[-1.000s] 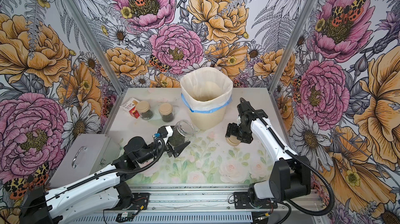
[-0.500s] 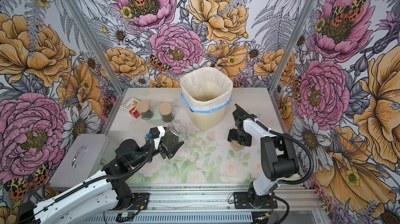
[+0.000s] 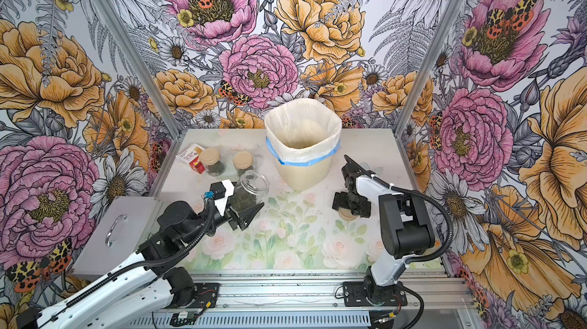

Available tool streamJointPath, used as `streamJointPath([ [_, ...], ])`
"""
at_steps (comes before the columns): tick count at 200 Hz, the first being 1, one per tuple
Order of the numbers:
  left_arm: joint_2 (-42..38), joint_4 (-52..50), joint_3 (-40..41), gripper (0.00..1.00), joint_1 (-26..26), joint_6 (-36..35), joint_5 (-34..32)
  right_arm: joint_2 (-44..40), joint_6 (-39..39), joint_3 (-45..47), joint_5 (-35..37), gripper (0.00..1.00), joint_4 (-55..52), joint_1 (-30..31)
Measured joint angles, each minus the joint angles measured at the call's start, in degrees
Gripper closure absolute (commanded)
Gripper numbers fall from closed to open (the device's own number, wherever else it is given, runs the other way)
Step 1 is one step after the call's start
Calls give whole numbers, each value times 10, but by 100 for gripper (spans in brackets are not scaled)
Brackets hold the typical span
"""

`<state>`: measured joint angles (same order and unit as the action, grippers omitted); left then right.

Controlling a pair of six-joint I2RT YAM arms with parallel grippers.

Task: Empty moldy tea leaves from jars
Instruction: Place the lid at the center of the board, then pour the moldy tea leaves from the jar into the trash bin.

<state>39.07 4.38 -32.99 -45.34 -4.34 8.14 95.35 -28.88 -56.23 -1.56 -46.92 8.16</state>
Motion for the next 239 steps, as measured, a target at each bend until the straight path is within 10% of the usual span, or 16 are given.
streamJointPath([
  [133,268,-137,-336,57,87,-1,40,-263,-5,-99,-93,0,-106,0],
  [239,505,-298,-639,58,123,-11,48,-232,10,-289,-194,0,-127,-7],
])
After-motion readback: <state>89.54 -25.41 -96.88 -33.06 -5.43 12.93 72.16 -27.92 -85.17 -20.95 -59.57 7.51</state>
